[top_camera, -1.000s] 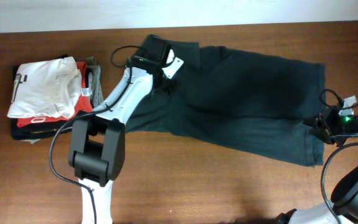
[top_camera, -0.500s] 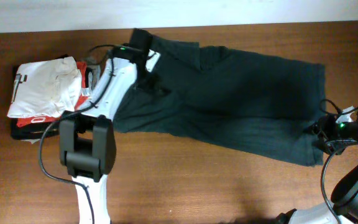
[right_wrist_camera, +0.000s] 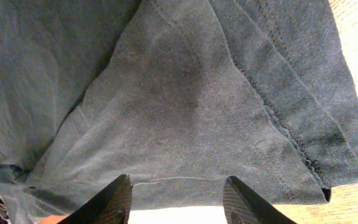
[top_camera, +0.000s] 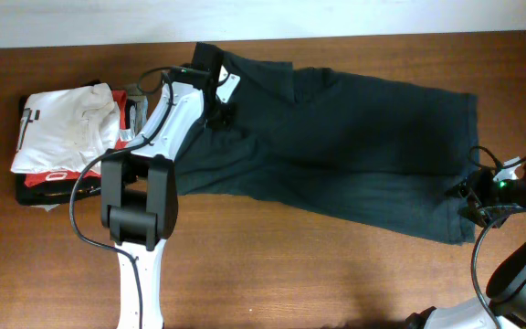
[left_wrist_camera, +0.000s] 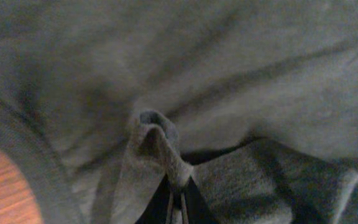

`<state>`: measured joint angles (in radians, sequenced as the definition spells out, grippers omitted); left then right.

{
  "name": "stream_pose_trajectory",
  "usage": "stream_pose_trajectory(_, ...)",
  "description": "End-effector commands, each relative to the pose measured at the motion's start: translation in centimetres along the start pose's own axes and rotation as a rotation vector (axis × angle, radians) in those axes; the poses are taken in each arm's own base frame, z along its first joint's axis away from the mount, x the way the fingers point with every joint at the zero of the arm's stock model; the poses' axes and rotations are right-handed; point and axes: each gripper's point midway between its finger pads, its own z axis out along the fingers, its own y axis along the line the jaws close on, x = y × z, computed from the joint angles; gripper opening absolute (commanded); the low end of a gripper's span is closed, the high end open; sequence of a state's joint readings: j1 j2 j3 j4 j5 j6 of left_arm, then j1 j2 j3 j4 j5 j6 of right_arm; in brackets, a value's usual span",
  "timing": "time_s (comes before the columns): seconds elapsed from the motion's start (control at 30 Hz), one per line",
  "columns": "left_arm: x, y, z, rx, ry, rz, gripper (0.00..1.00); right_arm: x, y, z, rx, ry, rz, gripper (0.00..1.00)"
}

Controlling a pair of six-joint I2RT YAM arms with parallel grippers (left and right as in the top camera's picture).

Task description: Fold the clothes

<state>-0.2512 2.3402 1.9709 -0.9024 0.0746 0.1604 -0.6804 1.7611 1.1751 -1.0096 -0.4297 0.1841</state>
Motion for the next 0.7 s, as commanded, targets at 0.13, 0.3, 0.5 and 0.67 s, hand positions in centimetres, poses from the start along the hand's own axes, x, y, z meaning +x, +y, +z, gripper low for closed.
stream_pose_trajectory(0.13,-1.4,2.7,-1.0,-0.137,-0.040,-0.046,0.06,-0.3,-0.3,0.1,0.024,-0.021,0.023,0.53)
stream_pose_trajectory(0.3,-1.6,4.4,-4.9,-0.233,-0.028,-0.100,0.77,0.2,-1.4,0.0,0.074,-0.002,0.042,0.53)
stream_pose_trajectory(0.5,1.1,3.9,-16.7,-0.202,0.019,-0.158,0.87,2.6,-4.3,-2.5,0.075,0.059,0.151,0.53)
stream_pose_trajectory(0.67,7.5,3.0,-18.6,-0.184,0.262,-0.212,0.82,6.1,-3.6,-4.0,0.069,0.017,0.109,0.53)
